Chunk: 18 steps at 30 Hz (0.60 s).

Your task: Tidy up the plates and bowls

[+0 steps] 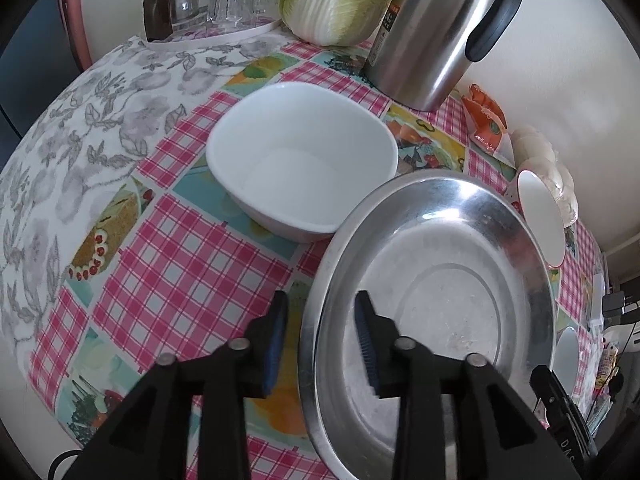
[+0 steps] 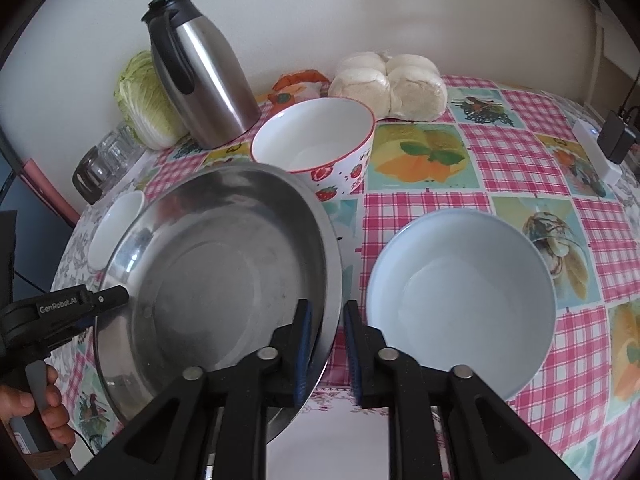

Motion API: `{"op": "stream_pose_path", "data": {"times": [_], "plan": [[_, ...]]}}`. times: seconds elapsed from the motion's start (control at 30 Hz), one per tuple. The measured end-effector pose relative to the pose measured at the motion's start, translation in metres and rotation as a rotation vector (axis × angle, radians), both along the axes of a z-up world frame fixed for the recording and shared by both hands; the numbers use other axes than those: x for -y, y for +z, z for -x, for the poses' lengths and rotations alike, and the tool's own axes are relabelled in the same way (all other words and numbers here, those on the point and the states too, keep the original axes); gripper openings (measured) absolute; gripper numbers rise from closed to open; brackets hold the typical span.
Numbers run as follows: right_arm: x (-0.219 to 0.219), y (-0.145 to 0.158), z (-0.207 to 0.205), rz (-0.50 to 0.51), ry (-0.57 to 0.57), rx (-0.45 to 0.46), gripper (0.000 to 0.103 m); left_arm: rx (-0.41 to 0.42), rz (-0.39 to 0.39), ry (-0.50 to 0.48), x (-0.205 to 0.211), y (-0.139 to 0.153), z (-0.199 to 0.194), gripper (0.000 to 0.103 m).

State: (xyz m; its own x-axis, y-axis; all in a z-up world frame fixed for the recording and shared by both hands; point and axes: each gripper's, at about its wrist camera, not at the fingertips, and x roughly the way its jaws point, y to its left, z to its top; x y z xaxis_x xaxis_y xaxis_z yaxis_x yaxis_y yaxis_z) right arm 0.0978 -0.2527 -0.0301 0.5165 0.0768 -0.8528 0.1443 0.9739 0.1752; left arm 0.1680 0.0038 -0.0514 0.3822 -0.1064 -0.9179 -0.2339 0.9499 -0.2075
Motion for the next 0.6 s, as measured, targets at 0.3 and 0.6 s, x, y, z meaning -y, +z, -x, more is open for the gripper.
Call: {"op": "stream_pose_path", "data": {"times": [0.3,0.6], "plan": [[0.001,0.017,0.003,-0.014,-0.009,0.057,0.034,0.020,-0.057,-0.009,0.003,0.016,0.003,0.059],[-0.004,0.018,0.004,-0.004,0.007,0.065,0.071,0.013,-0.117,-0.088,0.021,0.018,0.003,0.074]]}}
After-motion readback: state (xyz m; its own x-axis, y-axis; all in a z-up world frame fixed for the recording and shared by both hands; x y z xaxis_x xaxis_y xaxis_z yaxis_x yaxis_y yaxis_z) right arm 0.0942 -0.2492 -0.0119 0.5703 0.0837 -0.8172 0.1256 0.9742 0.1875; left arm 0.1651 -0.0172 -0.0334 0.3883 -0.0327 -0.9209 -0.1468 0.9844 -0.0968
